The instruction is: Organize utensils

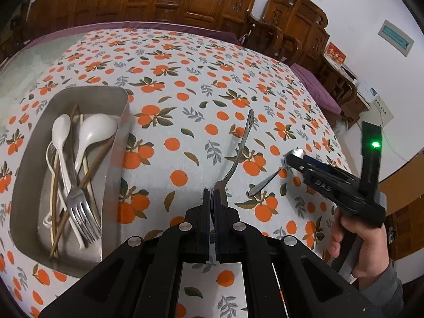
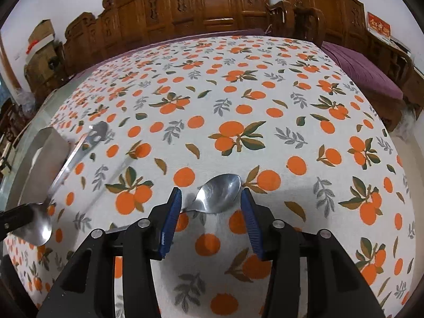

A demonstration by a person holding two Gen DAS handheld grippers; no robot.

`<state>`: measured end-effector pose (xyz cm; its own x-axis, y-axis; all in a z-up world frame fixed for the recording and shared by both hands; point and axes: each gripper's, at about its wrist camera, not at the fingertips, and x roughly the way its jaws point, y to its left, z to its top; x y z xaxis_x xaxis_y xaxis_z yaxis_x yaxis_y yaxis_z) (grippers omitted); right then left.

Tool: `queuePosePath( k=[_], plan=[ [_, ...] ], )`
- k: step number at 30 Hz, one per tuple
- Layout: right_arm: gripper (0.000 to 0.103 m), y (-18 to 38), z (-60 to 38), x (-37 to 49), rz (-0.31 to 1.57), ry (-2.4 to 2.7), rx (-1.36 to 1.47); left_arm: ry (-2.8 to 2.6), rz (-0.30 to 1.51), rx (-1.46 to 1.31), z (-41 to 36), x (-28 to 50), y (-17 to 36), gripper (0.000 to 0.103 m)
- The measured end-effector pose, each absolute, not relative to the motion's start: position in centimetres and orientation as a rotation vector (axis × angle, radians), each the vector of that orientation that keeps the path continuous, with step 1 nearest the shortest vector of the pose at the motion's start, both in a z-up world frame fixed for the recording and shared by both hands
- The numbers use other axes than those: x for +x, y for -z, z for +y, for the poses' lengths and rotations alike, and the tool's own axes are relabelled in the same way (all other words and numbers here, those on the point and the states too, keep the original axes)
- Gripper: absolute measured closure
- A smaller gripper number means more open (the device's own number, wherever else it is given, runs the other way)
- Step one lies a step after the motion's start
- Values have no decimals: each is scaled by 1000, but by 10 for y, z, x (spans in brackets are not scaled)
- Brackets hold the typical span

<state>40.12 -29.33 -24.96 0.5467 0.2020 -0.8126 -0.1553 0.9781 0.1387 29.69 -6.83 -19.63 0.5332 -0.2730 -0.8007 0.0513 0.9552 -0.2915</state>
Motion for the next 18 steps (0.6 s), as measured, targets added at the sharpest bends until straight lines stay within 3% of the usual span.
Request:
queuePosePath(
  k=[4, 9, 18],
  plan=[
    [56, 253, -297, 410, 963, -176, 99, 195, 983, -241, -65, 295, 193, 102],
    [88, 254, -291, 413, 953, -167, 57, 185, 972, -239, -59, 293, 190, 102],
    [99, 230, -293, 405, 915, -276, 154, 160, 947, -217, -46, 288, 179, 102]
  ],
)
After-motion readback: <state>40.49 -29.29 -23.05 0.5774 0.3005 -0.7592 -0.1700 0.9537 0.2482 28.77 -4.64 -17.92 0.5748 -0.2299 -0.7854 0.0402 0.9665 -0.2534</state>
